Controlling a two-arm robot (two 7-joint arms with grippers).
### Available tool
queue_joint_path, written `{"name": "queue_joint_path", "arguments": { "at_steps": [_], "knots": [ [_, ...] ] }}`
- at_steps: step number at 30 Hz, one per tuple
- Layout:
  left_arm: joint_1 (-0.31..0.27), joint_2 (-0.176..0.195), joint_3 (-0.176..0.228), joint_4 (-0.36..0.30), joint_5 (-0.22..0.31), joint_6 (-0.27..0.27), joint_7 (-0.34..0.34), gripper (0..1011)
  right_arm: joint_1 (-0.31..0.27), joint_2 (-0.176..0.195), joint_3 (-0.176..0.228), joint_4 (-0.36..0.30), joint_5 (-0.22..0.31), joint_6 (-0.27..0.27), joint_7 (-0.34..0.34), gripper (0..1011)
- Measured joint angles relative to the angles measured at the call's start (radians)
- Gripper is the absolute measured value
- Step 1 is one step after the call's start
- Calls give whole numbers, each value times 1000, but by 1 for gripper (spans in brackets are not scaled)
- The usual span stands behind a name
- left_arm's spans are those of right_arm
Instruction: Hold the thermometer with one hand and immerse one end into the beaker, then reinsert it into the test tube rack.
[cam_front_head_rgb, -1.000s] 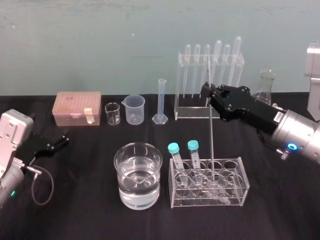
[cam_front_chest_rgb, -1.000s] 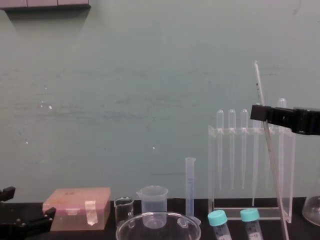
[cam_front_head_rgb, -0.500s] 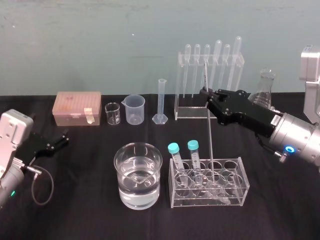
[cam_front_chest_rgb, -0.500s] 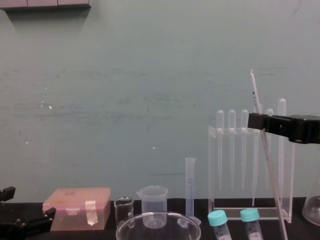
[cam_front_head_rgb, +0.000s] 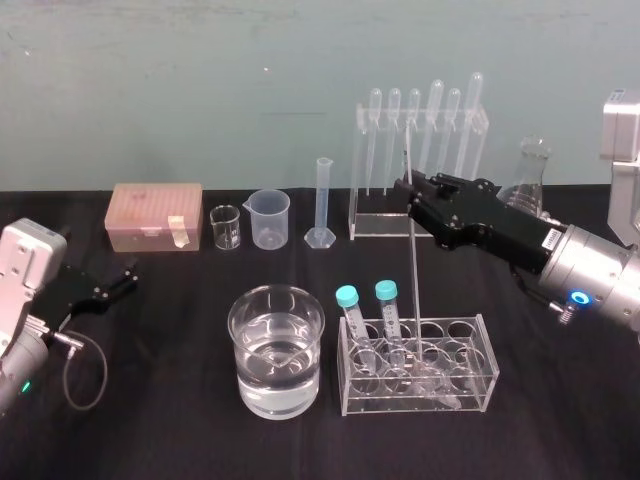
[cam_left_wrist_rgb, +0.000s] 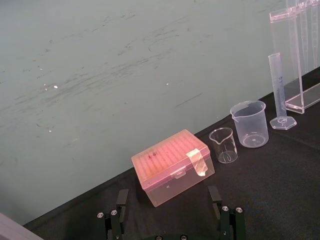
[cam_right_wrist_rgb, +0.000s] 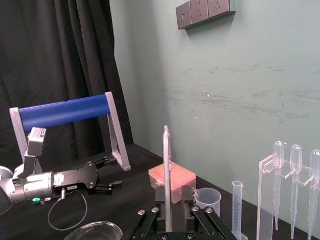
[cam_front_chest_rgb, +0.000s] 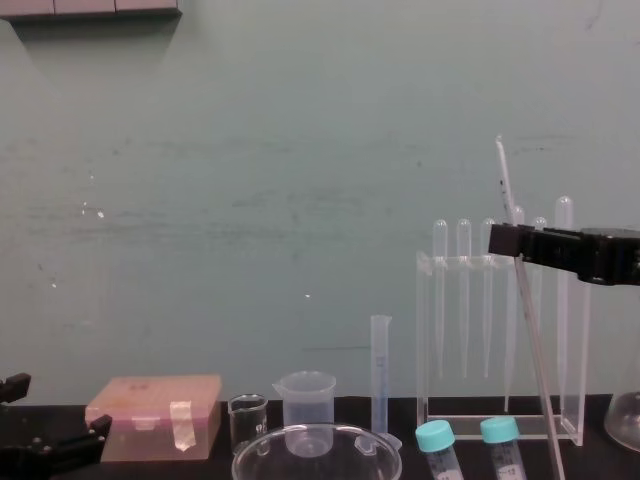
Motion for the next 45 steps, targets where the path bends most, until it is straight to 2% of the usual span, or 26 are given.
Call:
{"name": "queue_joint_path", "arguments": {
  "at_steps": [7,8,16,17,19,24,27,30,31,32,33,35,36,40,45],
  "knots": [
    [0,0,0,0,0,0,0,1008,0,0,0,0,1,0,1,427],
    [0,0,0,0,0,0,0,1008,0,0,0,0,1,0,1,490],
    [0,0,0,0,0,0,0,1008,0,0,1,0,2,0,1,713],
    [0,0,0,0,0,0,0,1008,0,0,1,0,2,0,1,771],
    [0,0,0,0,0,0,0,1008,0,0,0,0,3,0,1,802],
    [0,0,0,0,0,0,0,1008,0,0,0,0,3,0,1,958],
    [0,0,0,0,0,0,0,1008,-4,-3,11,-1,0,-12,-12,1000],
    [0,0,0,0,0,0,0,1008,-23,-18,49,-2,-25,-44,-94,1003],
    [0,0,0,0,0,0,0,1008,-37,-29,72,-1,-53,-52,-173,1003],
    [0,0,0,0,0,0,0,1008,-44,-33,81,0,-74,-56,-218,1003],
    [0,0,0,0,0,0,0,1008,-58,-42,95,6,-116,-60,-302,1003],
    [0,0,0,0,0,0,0,1008,-70,-51,104,16,-157,-59,-378,1003],
    [0,0,0,0,0,0,0,1007,-83,-61,111,34,-202,-52,-458,1003],
    [0,0,0,0,0,0,0,1008,-108,-83,113,81,-280,-38,-574,1003],
    [0,0,0,0,0,0,0,1008,-129,-104,111,122,-323,-34,-624,1003]
  ]
}}
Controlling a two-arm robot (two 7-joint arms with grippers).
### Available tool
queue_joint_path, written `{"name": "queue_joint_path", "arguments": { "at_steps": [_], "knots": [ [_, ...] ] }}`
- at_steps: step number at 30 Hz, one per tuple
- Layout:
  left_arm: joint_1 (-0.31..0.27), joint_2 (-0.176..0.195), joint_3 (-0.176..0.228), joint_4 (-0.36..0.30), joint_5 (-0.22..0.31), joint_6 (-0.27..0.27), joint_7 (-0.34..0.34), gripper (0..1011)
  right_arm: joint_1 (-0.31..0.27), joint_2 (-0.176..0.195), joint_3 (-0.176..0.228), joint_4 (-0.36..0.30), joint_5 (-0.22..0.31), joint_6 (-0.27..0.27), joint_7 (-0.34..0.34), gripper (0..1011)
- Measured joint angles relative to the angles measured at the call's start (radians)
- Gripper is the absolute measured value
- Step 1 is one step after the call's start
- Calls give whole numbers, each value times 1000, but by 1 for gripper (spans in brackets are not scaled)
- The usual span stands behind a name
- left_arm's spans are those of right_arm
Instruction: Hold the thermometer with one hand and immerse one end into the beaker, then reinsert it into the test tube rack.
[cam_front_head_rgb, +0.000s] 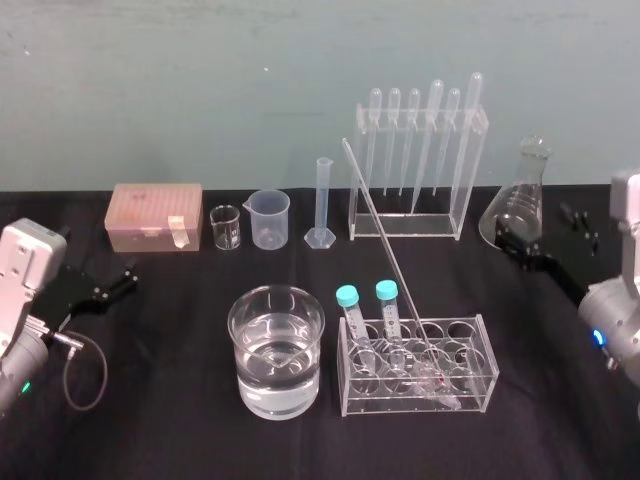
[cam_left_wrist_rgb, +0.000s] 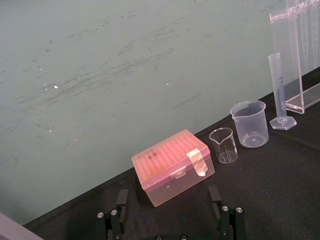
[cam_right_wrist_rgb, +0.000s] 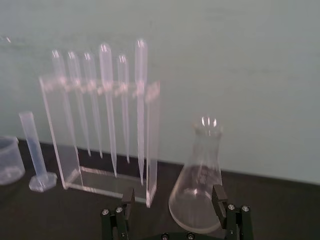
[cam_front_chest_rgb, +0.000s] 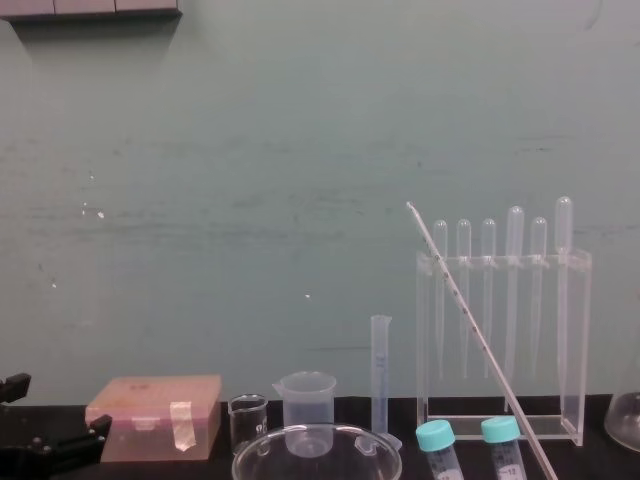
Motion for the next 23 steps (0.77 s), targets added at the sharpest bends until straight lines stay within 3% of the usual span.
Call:
{"name": "queue_joint_path", "arguments": {
  "at_steps": [11,23],
  "knots": [
    [0,0,0,0,0,0,0,1008,-12,-37,-8,64,-57,14,-17,1003],
    [0,0,0,0,0,0,0,1008,-13,-35,-8,60,-55,13,-19,1003]
  ]
}}
